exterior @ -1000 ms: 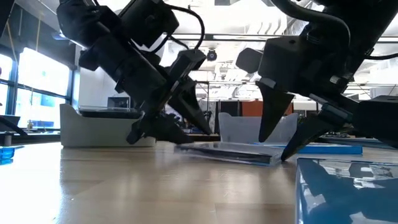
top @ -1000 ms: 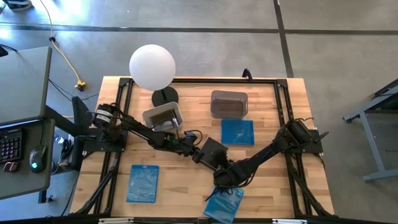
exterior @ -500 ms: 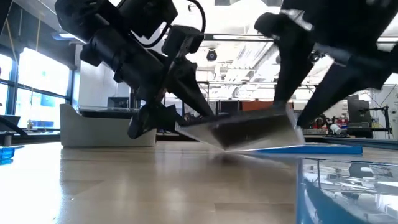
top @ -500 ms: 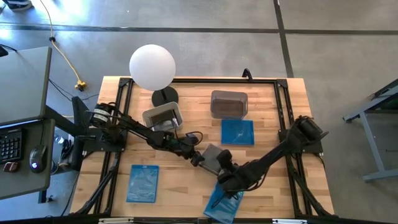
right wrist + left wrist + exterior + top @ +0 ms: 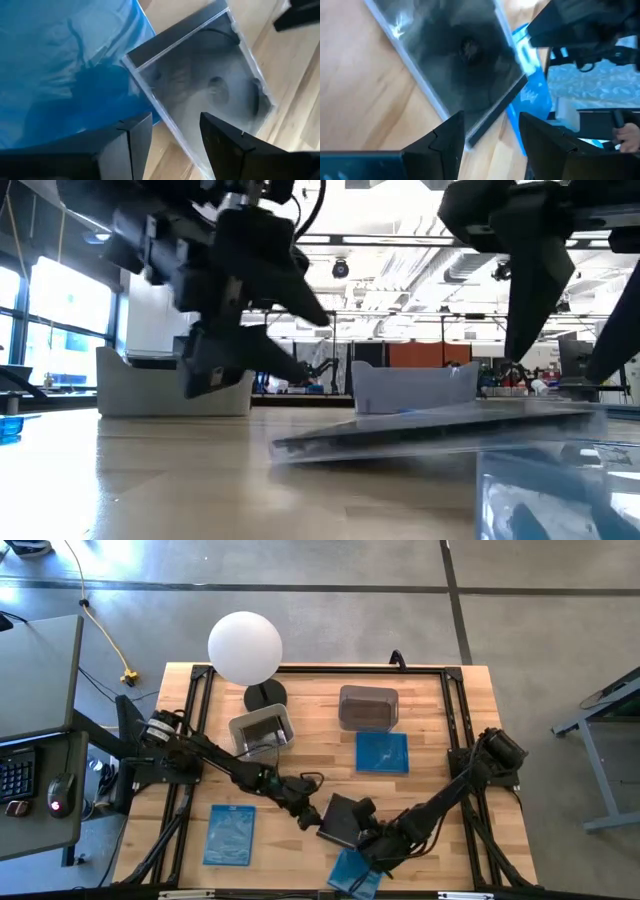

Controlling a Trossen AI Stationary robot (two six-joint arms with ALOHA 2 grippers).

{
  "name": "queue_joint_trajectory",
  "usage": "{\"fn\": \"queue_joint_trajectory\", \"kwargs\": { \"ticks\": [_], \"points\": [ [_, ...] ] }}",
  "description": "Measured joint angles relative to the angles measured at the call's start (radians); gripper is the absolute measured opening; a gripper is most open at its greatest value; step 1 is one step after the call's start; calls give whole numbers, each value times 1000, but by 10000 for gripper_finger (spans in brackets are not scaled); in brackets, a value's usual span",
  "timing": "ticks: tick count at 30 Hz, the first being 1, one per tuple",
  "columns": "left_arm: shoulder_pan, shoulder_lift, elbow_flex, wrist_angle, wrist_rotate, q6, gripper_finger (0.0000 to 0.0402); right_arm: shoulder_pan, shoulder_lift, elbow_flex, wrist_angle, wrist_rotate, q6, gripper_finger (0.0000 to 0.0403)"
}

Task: Pick & place jewel cases by type
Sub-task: Put the black CD case into the gray bin

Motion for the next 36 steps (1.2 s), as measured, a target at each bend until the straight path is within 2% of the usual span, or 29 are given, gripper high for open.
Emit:
{"fn": "queue_joint_trajectory", "kwargs": {
  "ticks": [5,9,16,22,27,36],
  "points": [
    [-9,0,-1,-67,-5,-33,182,40,0,-1,20,27,-36,161],
    [1,0,-1,-60,-6,-33,182,75,15,-1,53,67,-136,161],
    [19,0,-2,-69,-17,-34,182,86,89,-2,115,179,-247,161],
    [18,0,-3,-125,-92,-76,182,57,108,-3,92,190,-271,161],
    [18,0,-3,-168,-128,-90,182,52,106,-3,-10,235,-234,161],
    [61,0,-3,-159,-180,-105,182,52,106,-3,-80,290,-222,161]
  ]
}}
